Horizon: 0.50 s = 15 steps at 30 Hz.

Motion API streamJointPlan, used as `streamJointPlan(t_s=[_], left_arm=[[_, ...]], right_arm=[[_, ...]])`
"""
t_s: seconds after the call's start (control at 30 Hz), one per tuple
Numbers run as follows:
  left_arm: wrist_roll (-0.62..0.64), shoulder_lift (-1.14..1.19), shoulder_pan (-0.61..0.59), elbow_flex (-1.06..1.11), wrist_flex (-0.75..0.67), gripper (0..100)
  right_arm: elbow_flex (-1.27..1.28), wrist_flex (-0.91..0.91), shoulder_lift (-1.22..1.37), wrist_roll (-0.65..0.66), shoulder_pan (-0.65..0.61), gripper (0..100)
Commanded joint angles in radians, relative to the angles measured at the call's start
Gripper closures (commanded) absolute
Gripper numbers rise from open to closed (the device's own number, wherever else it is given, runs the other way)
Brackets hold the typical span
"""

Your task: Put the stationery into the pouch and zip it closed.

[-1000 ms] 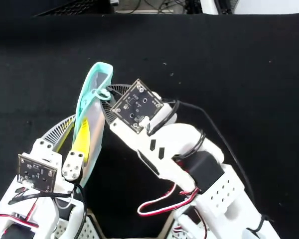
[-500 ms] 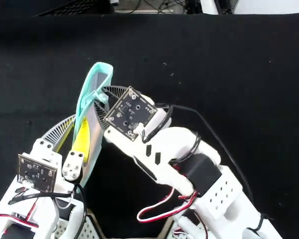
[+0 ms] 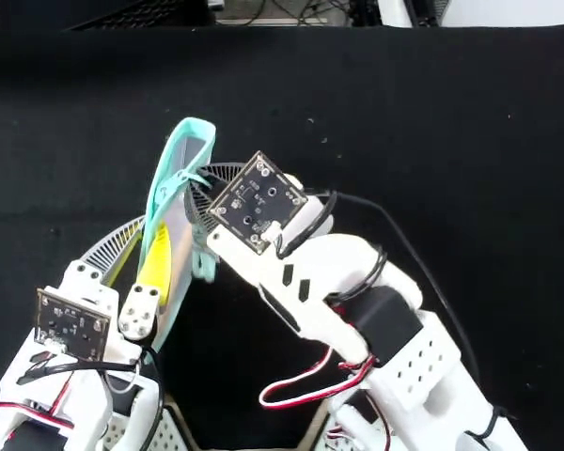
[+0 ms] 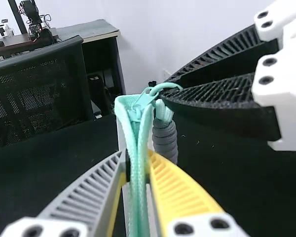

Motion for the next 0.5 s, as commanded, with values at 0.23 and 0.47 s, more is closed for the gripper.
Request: streamJointPlan(t_s=[0.23,0.47], left_arm=[[-0.011,-0.003,0.005,-0.031,-0.003,97],[-0.011,-0.003,0.005,-0.031,-0.002,97]], right_arm=[[-0.081,-0.058,0.005,0.0,0.032,98.5],[-0.022,-0.153,0.039,0.023,0.046,98.6]])
